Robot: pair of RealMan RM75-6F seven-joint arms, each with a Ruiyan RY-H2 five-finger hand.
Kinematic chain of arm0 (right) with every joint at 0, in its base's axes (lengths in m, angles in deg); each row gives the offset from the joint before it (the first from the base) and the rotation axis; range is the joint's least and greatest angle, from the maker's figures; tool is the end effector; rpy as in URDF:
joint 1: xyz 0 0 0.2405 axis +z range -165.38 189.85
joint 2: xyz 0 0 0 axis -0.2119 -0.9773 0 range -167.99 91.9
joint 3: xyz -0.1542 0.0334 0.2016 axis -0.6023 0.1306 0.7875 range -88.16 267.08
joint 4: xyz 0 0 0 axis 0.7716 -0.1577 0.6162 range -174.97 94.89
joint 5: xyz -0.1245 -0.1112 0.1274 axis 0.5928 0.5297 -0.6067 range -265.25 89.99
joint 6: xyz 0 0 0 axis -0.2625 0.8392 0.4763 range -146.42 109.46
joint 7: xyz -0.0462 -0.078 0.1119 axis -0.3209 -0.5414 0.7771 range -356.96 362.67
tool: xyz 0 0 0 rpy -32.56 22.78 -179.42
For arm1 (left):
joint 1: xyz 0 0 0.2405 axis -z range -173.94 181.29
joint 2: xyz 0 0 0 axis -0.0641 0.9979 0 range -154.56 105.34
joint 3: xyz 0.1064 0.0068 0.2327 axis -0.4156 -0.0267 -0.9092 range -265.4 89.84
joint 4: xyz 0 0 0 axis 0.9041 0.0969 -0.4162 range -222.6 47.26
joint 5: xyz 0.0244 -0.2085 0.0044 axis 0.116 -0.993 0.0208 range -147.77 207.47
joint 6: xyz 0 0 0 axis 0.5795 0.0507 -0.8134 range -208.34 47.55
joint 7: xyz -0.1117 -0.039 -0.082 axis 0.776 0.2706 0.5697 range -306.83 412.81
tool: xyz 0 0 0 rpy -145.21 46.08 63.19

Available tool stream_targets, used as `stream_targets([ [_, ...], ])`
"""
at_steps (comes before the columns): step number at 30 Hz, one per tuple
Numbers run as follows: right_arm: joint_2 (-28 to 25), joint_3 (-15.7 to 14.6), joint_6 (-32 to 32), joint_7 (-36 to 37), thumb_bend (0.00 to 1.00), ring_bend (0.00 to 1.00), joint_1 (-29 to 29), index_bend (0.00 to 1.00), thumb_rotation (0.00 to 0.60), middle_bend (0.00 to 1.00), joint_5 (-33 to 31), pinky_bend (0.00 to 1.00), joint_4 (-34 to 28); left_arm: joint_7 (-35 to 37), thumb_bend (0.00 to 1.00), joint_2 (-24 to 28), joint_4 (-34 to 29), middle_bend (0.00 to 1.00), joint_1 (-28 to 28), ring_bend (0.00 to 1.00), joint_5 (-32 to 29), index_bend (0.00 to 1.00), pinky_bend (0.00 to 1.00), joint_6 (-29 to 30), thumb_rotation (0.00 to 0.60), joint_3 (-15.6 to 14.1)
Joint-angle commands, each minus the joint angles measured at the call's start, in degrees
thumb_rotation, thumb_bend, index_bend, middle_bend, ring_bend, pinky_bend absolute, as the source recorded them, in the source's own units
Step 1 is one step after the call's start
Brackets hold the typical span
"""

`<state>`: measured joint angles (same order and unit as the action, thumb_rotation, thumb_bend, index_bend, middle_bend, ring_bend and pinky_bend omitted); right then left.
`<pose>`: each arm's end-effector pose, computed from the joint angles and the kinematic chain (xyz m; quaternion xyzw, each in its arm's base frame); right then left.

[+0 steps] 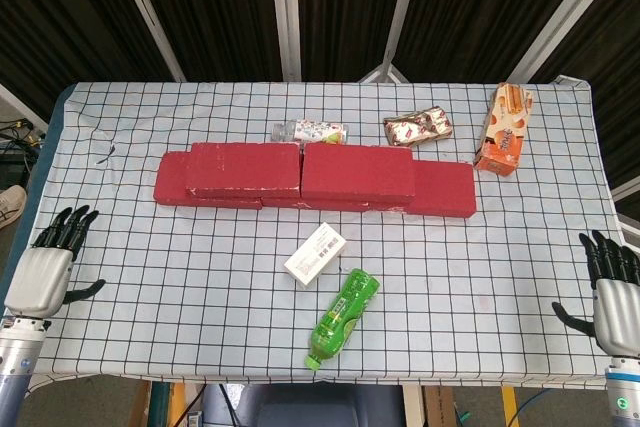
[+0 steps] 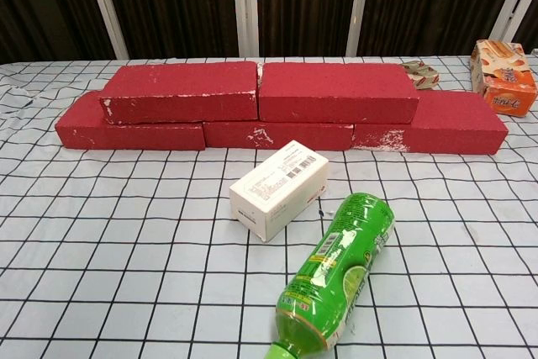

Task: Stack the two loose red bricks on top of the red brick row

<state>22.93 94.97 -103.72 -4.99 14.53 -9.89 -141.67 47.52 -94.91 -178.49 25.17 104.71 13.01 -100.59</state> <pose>-0.3056 -0.1735 0.1747 0.5445 -0.4127 0.3539 0.6387 -0.2928 0.2125 0.1241 -0.6344 -0.3584 -0.3777 0.5713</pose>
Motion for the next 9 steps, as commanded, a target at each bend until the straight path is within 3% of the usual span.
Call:
stream_targets([
  [1, -0.2, -0.1, -0.1, 0.2, 0.21, 0.0, -0.1, 0.0, 0.6, 0.0, 0.2, 0.0, -0.1, -0.7, 0.03, -0.2, 0.2, 0.05, -1.1, 0.01, 0.3, 0.07, 0.19, -1.8, 0.6, 1.9],
  [9, -0.3, 0.2, -0.4, 0.6, 0.21, 0.0, -0.3, 0.0, 0.6, 0.0, 0.0, 0.0, -0.1, -2.2, 0.03, -0.3, -0.2, 0.06, -2.7, 0.01, 2.5, 0.07, 0.19, -3.7, 0.6, 4.2],
])
